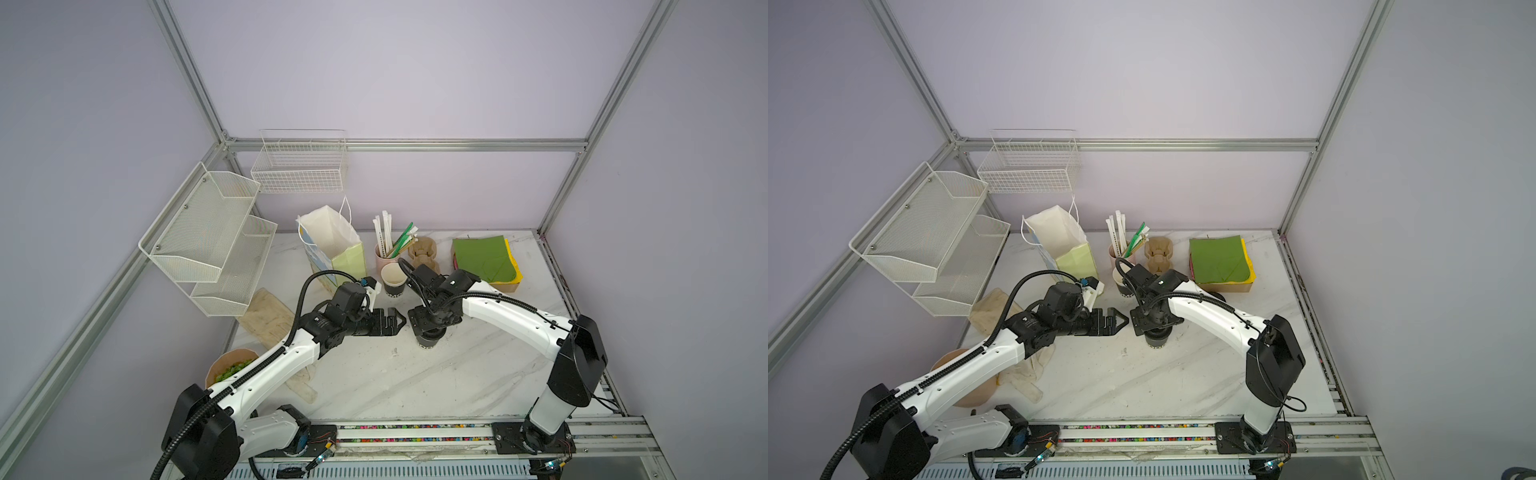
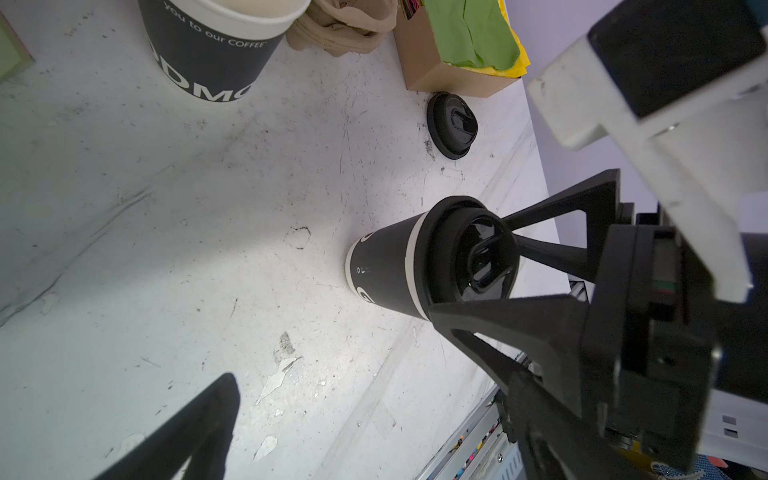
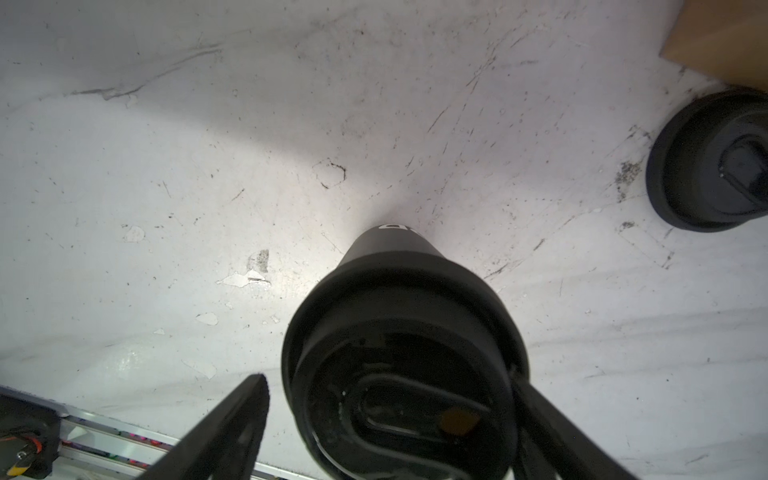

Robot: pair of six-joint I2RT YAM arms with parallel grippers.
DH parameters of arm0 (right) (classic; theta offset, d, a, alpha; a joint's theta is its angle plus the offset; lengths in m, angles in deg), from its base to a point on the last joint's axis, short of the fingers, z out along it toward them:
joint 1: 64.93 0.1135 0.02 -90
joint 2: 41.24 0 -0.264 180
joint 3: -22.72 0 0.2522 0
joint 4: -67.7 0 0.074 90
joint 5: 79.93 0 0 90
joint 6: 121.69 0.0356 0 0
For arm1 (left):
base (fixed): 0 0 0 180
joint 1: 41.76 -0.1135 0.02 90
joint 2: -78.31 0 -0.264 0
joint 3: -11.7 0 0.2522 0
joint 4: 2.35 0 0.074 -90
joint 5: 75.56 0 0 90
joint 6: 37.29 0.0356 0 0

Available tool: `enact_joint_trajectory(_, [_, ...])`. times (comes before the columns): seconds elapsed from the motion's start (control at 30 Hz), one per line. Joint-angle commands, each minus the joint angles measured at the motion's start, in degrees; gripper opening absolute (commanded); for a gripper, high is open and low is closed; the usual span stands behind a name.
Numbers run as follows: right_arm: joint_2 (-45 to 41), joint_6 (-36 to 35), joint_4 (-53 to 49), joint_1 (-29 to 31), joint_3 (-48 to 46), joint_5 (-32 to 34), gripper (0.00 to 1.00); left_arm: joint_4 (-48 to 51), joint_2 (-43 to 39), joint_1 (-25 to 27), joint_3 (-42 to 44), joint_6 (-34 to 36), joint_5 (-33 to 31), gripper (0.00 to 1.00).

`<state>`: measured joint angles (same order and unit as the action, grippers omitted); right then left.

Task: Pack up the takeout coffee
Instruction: 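Bring the left gripper alongside the lidded cup held by the right gripper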

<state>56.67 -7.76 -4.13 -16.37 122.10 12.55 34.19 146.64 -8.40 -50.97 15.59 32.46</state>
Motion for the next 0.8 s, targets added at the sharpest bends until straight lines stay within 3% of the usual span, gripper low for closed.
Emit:
enact_joint_trajectory(0.0, [-1.97, 0.21, 0.32, 0.2, 0.48, -0.71, 0.88, -3.56, -0.11, -0.32, 2.8, -1.05, 2.23, 0.98])
enact_joint_trajectory(0.3, [-1.7, 0.74, -0.2, 0.14, -0.33, 2.31, 0.87, -5.6, -0.48, -0.32, 5.09, -1.99, 2.51, 0.94])
enact_joint_trajectory(0.77, [-2.53, 0.38, -0.21, 0.05, -0.82, 1.77, 0.84, -5.1, 2.03, -0.32, 4.75, -2.25, 1.66, 0.93])
